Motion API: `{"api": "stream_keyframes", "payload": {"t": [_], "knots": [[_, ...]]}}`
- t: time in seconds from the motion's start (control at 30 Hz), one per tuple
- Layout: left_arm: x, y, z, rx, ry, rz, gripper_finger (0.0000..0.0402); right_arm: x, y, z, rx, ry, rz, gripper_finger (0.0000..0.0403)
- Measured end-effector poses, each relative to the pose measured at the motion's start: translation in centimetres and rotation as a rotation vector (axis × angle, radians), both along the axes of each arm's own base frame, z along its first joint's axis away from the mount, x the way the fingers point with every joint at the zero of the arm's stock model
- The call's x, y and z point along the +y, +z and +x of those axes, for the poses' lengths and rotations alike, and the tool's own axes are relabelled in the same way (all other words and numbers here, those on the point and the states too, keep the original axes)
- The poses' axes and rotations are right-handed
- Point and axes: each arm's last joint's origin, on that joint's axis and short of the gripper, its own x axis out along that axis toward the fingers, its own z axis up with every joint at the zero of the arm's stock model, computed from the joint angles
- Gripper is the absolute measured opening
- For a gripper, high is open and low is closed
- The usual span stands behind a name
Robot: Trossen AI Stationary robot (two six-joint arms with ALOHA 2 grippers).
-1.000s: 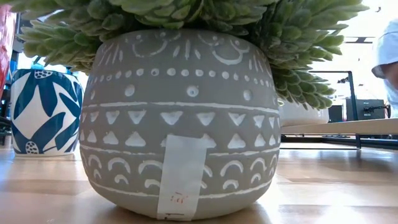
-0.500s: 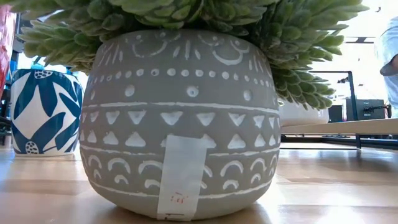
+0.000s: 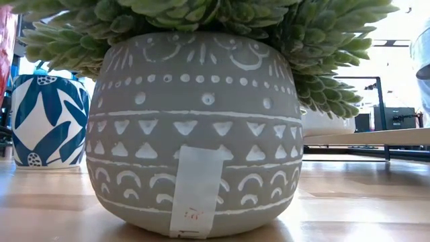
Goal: Place coffee mugs
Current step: Put the orange mug on the shelf
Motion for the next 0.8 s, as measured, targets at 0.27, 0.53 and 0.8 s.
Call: {"api": "stream_keyframes", "payload": {"t": [0.27, 0.53, 0.8], "knots": [[0.2, -0.6, -0.3, 0.052, 0.055, -0.033, 0.0035, -0.4, -4.9, -2.2, -0.311, 0.125, 0.099, 0.0129], [1.3, -3.6, -0.8, 0.251, 0.469, -0.142, 0.0035, -0.5, -4.2, -2.2, -0.339, 0.126, 0.094, 0.0129], [3.6, -5.6, 1.2, 0.485, 0.461, -0.207, 0.0064, -0.6, -3.7, -2.3, -0.343, 0.075, 0.083, 0.0129]]}}
